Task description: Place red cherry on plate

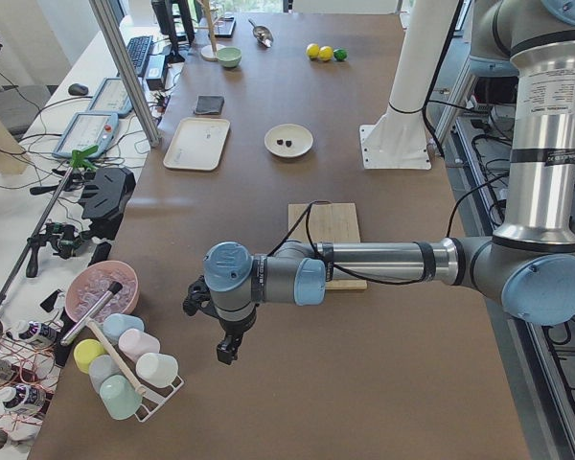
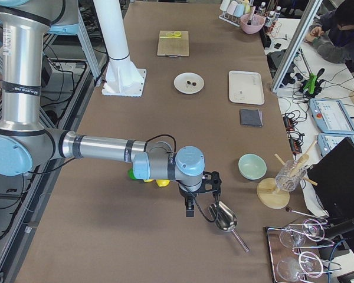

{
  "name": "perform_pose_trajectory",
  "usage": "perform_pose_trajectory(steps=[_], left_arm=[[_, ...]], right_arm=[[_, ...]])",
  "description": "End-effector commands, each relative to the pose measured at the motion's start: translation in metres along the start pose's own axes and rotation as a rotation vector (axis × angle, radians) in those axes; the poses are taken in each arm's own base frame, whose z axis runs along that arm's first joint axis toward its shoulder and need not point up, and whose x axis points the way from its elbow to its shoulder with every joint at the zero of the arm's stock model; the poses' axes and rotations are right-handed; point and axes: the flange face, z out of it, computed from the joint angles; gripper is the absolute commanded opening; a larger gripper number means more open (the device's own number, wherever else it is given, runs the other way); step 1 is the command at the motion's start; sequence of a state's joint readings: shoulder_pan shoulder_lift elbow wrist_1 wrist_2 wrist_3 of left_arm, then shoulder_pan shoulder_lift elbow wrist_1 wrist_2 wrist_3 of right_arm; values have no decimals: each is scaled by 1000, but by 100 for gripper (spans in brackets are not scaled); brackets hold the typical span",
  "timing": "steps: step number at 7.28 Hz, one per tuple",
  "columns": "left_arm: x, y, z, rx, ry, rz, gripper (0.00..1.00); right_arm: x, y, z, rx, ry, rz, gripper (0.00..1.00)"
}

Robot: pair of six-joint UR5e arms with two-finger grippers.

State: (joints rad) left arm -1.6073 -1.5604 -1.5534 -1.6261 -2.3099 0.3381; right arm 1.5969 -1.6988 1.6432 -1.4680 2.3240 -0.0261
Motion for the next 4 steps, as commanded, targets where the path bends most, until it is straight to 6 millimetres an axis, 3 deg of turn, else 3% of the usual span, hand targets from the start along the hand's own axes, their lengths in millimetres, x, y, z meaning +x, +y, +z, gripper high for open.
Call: perform_pose_trajectory(steps=[1,4], left_arm=[[1,3,0,0,3,-2,98],[1,2,0,-3,-5,5,98]], right_arm=[[0,0,0,-1,0,1,100],[0,0,0,-1,0,1,100]])
